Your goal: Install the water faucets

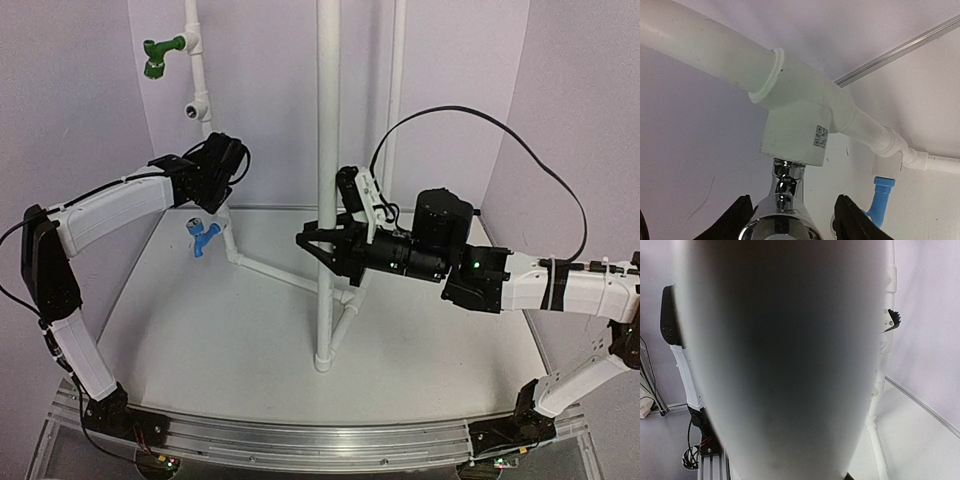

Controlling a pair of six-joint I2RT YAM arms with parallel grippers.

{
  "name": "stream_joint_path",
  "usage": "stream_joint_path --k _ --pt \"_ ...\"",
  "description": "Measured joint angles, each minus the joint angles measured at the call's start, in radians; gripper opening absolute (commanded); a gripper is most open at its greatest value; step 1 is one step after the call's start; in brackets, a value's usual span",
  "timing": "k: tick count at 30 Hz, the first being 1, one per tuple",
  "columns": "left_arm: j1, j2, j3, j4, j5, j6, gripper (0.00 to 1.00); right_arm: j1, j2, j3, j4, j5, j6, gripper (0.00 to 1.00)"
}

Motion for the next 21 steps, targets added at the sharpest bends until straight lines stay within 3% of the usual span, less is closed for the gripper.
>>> stream_joint_path --k 2,7,15,18,21 --pt "-0.009 0.002 0.0 -0.009 0.01 -0.015 0.92 0.001 0.0 0.0 -0.002 -0.003 -0.003 0.0" --pt "-0.02 -0.054 0.0 -0.052 0.139 -0.095 0.96 0.0 0.0 0.0 -0.002 -0.003 -0.003 0.0" --pt "-0.007 -0.404 -0.059 -0.036 0.44 -0.284 0.99 0.0 0.002 0.0 -0.002 -0.006 -0.004 0.0" --pt "0.073 -0.527 -0.095 -0.018 0.605 -0.38 0.98 0.0 0.006 0.002 -0.002 -0.008 -0.004 0.0" --pt "0.251 -0.577 -0.125 0.017 0.82 -0.494 0.98 0.0 0.014 0.009 0.0 -0.012 -0.004 0.0"
